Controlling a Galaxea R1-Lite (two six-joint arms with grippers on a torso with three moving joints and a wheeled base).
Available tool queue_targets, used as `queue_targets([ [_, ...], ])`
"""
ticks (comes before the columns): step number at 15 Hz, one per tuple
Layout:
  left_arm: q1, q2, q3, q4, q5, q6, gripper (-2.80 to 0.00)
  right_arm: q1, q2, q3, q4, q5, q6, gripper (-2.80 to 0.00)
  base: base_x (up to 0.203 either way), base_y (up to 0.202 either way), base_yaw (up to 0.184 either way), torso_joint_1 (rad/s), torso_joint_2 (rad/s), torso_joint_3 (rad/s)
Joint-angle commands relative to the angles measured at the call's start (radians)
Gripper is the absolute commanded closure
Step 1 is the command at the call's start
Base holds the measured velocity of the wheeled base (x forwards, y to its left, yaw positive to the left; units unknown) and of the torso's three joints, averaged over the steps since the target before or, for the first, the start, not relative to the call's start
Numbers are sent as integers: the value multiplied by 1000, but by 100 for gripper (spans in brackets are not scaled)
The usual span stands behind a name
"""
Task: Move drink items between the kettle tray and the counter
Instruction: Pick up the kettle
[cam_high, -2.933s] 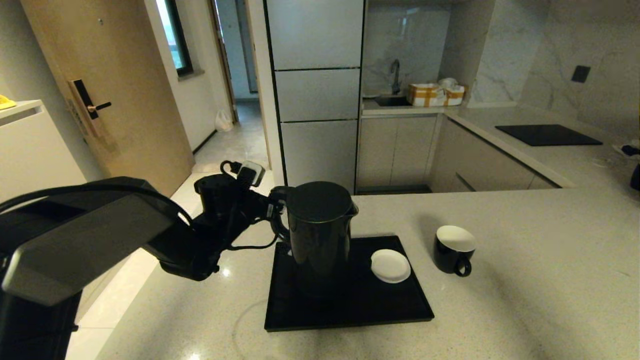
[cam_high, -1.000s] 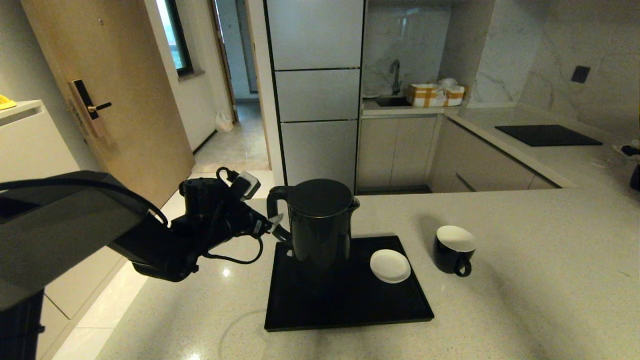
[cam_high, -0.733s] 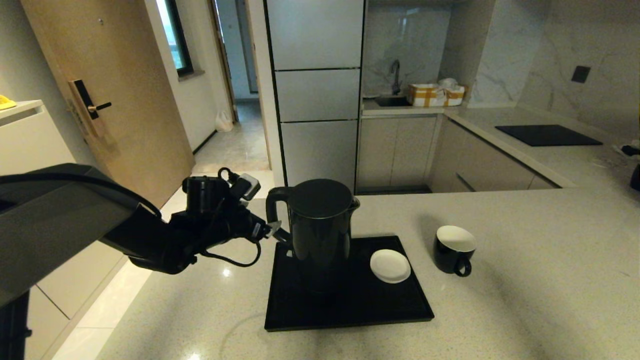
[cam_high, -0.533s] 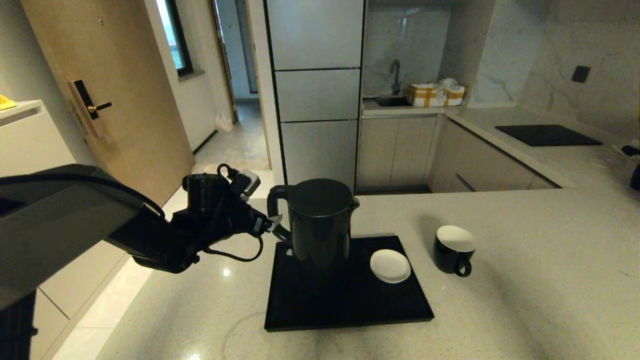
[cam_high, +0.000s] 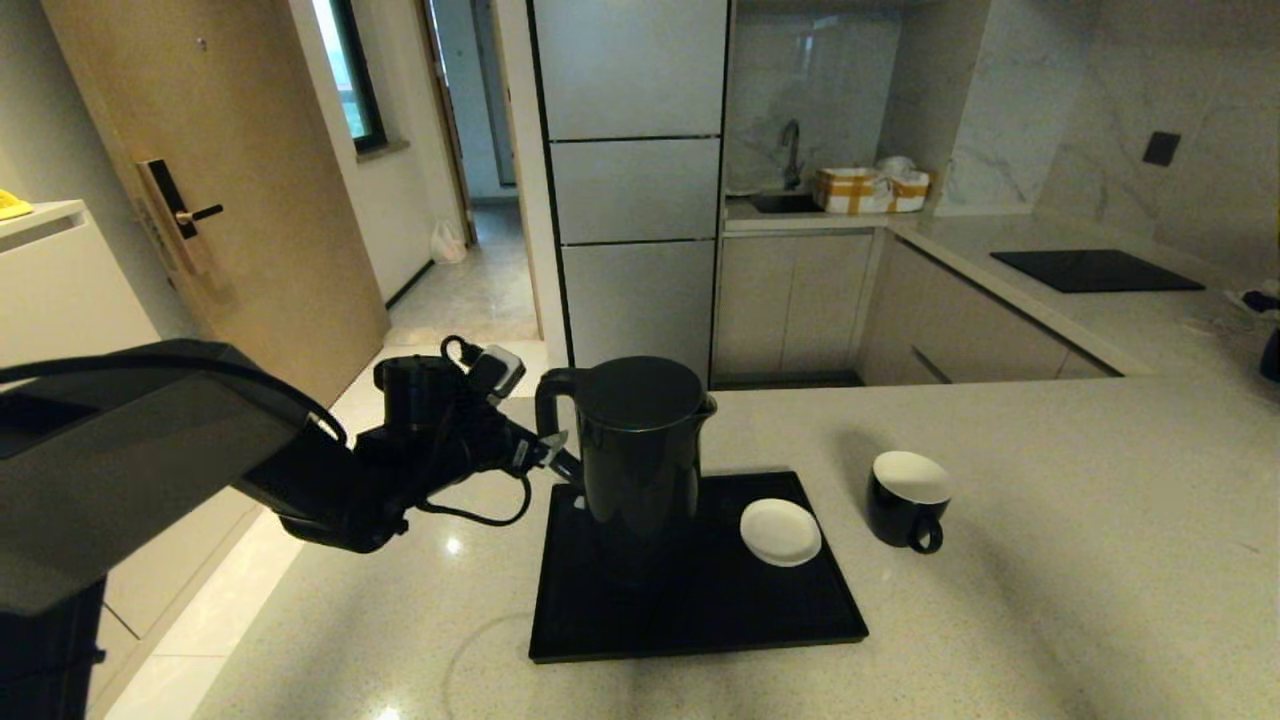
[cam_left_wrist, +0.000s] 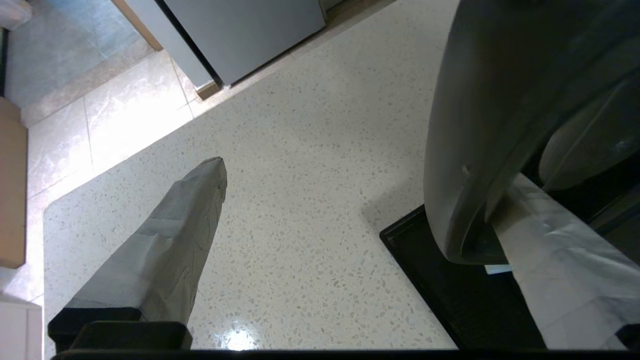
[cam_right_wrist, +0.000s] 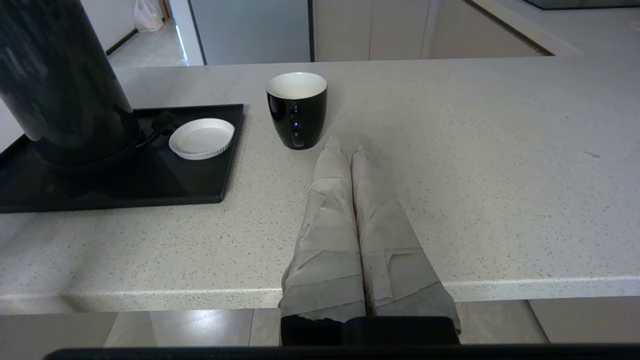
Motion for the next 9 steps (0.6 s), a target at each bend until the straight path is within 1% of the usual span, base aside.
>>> queue_targets([
  [1,-11,19,-13,-5,7,2,-280,0,0,0,0,0,0,0,0,0,0,0,0,0],
  [2,-17,24,-25,-6,36,8,-280,0,0,0,0,0,0,0,0,0,0,0,0,0],
  [3,-18,25,-26,-6,39,9,-280,0,0,0,0,0,0,0,0,0,0,0,0,0],
  [4,-24,36,-33,-11,57,6,-280,0,0,0,0,0,0,0,0,0,0,0,0,0],
  [5,-32,64,-41,-25,84,3,-280,0,0,0,0,0,0,0,0,0,0,0,0,0],
  [6,-36,78,-29,-66,95,10,-280,0,0,0,0,0,0,0,0,0,0,0,0,0],
  [7,-38,70,-19,-48,98,16,-280,0,0,0,0,0,0,0,0,0,0,0,0,0],
  [9,-42,35,-11,40,101,17,-280,0,0,0,0,0,0,0,0,0,0,0,0,0],
])
